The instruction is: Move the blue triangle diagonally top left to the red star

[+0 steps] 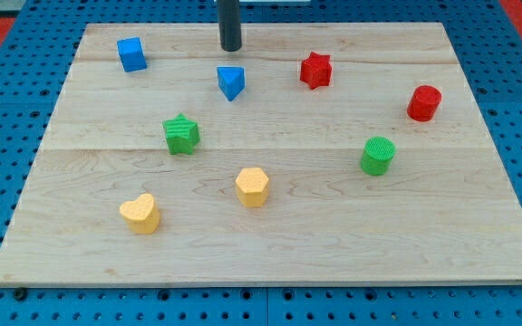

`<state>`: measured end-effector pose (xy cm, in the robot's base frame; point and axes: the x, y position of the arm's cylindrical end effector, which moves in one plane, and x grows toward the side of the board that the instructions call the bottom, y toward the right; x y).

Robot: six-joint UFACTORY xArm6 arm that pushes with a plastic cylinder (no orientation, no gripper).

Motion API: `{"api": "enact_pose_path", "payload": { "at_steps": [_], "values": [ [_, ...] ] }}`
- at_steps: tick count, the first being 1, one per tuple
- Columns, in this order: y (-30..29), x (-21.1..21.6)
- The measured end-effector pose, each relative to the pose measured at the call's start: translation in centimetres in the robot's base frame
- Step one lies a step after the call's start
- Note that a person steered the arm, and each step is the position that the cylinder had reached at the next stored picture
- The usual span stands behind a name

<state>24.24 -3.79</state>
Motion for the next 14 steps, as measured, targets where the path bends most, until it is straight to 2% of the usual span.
{"api": "enact_pose_path", "payload": {
  "at_steps": [1,3,10,12,14],
  "values": [
    [1.9,1.7],
    [-3.6,5.9],
    [-2.2,5.4],
    [-5.5,4.7],
    [-7.1,7.6]
  ]
}}
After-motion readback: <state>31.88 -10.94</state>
